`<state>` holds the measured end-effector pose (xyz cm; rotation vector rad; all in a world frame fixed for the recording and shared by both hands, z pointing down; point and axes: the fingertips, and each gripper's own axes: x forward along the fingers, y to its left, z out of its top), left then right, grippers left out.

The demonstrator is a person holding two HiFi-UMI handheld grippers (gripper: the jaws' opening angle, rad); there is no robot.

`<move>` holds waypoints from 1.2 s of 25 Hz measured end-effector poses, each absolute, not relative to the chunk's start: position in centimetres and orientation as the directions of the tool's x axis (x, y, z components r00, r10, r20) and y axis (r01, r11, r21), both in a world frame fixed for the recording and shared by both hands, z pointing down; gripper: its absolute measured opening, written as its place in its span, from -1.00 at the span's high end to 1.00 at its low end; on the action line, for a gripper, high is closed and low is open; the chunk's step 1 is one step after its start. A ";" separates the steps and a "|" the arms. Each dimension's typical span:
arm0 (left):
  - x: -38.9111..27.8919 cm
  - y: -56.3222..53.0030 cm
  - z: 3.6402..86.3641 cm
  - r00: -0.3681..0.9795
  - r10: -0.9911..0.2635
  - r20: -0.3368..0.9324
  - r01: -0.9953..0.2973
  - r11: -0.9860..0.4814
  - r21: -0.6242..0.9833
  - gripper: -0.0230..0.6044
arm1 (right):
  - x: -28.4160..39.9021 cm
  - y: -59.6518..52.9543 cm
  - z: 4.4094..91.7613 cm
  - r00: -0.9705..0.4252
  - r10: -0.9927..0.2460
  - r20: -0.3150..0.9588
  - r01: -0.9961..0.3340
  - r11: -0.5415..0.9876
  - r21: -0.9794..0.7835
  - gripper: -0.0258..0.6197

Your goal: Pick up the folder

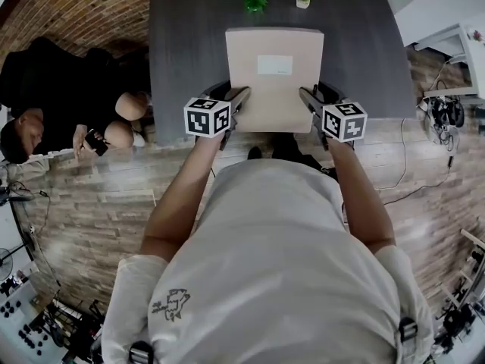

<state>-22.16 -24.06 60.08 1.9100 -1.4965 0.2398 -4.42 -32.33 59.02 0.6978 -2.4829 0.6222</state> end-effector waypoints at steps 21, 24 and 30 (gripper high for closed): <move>-14.6 -21.6 54.3 0.303 -0.837 0.455 -0.909 -0.110 0.402 0.19 | 3.2 -30.0 53.6 -0.780 -0.391 0.489 -0.566 0.774 -0.283 0.19; -12.6 -21.8 53.8 0.278 -0.845 0.456 -0.917 -0.092 0.388 0.19 | 5.2 -30.4 53.2 -0.789 -0.381 0.483 -0.552 0.785 -0.281 0.19; -8.3 -21.8 53.4 0.233 -0.857 0.460 -0.929 -0.056 0.366 0.20 | 9.3 -30.9 53.1 -0.807 -0.359 0.468 -0.525 0.800 -0.291 0.20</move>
